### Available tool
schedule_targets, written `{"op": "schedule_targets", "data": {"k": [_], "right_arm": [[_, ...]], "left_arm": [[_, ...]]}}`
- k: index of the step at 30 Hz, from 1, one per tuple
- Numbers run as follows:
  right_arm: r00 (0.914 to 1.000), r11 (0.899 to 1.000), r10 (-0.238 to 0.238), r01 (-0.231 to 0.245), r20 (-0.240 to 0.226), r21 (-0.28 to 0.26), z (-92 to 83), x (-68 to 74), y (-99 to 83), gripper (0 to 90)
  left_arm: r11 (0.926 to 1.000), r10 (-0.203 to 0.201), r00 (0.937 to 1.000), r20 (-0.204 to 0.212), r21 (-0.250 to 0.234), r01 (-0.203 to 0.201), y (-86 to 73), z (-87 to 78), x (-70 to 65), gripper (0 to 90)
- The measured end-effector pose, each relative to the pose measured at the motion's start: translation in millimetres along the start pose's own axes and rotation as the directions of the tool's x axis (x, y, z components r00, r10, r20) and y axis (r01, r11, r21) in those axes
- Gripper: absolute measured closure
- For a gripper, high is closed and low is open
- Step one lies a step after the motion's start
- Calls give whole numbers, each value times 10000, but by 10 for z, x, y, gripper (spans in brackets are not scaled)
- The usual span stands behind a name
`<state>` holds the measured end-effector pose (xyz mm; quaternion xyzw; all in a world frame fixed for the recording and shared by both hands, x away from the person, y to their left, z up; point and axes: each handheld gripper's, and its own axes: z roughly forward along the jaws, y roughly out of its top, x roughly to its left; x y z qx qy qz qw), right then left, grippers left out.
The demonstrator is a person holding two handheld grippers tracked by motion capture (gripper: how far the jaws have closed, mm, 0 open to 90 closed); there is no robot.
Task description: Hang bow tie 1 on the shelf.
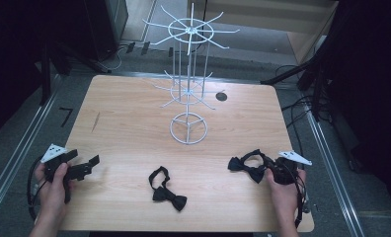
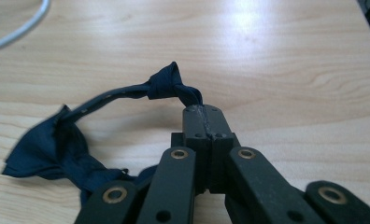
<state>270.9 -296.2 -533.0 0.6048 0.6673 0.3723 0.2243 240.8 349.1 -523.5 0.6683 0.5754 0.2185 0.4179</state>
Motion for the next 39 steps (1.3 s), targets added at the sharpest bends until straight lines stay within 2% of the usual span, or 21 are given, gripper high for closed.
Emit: {"op": "schedule_targets", "data": {"k": [4,5,11,25,32,38,39], "right_arm": [[9999,9995,-42,36,-164,-309,-46,44,26,900],[9996,9984,-154,141,-239,-541,-77,81,46,900],[9978,9930,-475,421,-464,-1105,-167,217,111,900],[9917,9799,-945,771,-874,-1842,-291,459,203,900],[9890,9765,-1114,907,-975,-1956,-308,541,238,900],[9860,9709,-1250,988,-1099,-2182,-355,615,294,900],[9838,9672,-1371,1077,-1159,-2301,-377,661,321,900]], "left_arm": [[10000,12,10000,-2,14,-12,0,-1,0,77],[10000,9,10000,-4,16,-9,0,-1,0,77],[10000,11,10000,-5,22,-11,1,-1,0,77],[10000,-5,10000,-4,2,5,0,0,0,77],[10000,3,10000,-17,-20,-3,-2,-3,-2,77],[10000,0,10000,-9,-22,0,-2,-3,-1,77],[10000,-5,10000,-7,-24,5,-2,-3,0,77]]}}
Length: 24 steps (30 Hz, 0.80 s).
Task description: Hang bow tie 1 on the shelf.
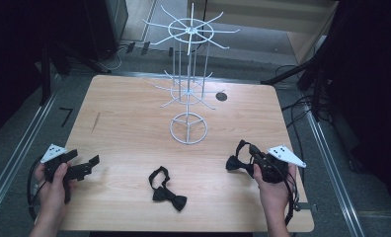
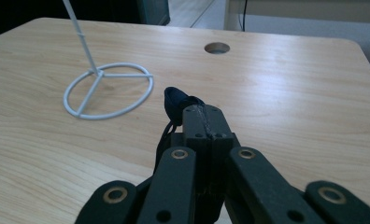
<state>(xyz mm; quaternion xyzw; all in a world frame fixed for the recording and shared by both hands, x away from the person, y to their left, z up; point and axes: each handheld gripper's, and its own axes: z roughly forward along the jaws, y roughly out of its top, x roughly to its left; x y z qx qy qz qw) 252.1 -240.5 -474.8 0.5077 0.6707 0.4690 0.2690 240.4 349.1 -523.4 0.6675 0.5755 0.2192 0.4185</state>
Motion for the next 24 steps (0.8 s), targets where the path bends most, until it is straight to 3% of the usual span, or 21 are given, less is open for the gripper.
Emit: {"op": "schedule_targets", "data": {"k": [24], "right_arm": [[9955,9958,-644,596,-699,-695,-26,358,334,900]], "left_arm": [[10000,-28,10000,31,-27,28,-1,-1,2,77]]}}
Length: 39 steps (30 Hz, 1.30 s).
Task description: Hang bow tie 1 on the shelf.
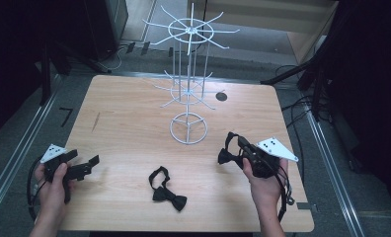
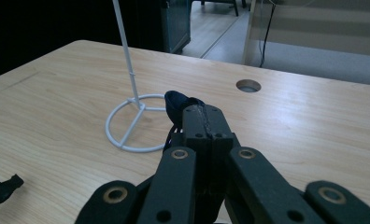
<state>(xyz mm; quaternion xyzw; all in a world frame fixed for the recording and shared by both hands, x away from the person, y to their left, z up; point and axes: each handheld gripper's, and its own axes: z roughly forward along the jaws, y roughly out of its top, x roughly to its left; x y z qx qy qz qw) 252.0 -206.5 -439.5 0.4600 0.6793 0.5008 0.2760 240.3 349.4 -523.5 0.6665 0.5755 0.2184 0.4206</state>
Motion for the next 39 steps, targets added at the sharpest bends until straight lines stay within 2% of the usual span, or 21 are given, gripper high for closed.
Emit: {"op": "schedule_targets", "data": {"k": [25,39], "right_arm": [[9983,9986,-332,312,-475,-417,84,215,275,900],[9955,9958,-564,506,-758,-767,128,341,494,900]], "left_arm": [[10000,9,10000,7,8,-9,0,-2,1,77],[10000,3,10000,21,20,-3,0,-4,2,77]]}}
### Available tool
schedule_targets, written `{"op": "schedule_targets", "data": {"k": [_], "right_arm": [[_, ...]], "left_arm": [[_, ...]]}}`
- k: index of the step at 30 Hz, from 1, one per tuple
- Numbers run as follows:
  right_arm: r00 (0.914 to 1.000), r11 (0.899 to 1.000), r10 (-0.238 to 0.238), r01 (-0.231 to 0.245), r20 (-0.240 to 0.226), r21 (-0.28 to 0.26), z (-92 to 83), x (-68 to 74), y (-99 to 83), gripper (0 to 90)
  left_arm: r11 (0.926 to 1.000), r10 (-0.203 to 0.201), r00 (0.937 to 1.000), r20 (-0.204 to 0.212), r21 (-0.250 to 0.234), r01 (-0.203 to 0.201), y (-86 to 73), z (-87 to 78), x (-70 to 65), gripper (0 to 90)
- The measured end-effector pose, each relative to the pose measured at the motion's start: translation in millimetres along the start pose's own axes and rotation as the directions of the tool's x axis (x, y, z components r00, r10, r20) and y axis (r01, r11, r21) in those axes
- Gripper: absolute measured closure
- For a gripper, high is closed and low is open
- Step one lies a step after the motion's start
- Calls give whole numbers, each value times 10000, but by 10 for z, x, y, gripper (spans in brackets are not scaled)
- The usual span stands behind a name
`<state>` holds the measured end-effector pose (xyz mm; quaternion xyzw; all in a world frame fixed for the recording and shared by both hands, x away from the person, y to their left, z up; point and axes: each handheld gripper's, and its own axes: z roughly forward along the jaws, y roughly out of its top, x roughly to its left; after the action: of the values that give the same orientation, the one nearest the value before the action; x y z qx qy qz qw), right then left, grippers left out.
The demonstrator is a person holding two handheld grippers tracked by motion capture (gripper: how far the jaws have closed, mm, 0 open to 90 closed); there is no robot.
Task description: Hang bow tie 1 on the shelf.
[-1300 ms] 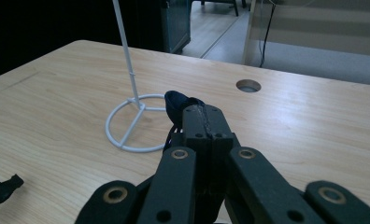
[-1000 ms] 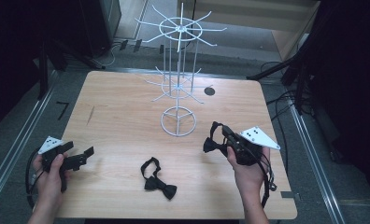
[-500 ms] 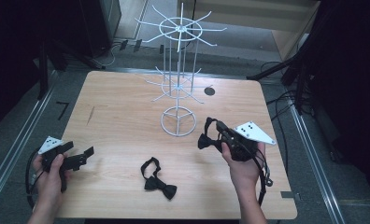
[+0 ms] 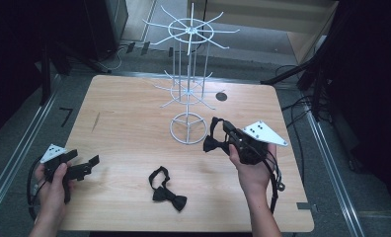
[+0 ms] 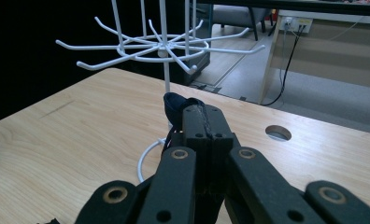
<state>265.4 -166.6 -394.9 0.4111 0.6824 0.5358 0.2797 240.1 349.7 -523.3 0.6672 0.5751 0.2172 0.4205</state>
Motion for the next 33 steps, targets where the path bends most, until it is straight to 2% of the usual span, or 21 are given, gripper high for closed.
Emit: {"op": "schedule_targets", "data": {"k": [12,22,26,33], "right_arm": [[9999,9998,-65,63,-97,-203,12,38,98,900],[9998,9991,-75,66,-197,-412,29,13,200,900],[9990,9981,-95,69,-428,-608,57,-16,223,900],[9987,9984,-59,31,-508,-559,113,-35,256,900]], "left_arm": [[10000,0,10000,0,1,0,0,1,1,77],[10000,-3,10000,-1,-24,3,-1,3,0,77],[10000,3,10000,10,-15,-3,0,3,2,77],[10000,-11,10000,10,-23,11,0,4,2,77]]}}
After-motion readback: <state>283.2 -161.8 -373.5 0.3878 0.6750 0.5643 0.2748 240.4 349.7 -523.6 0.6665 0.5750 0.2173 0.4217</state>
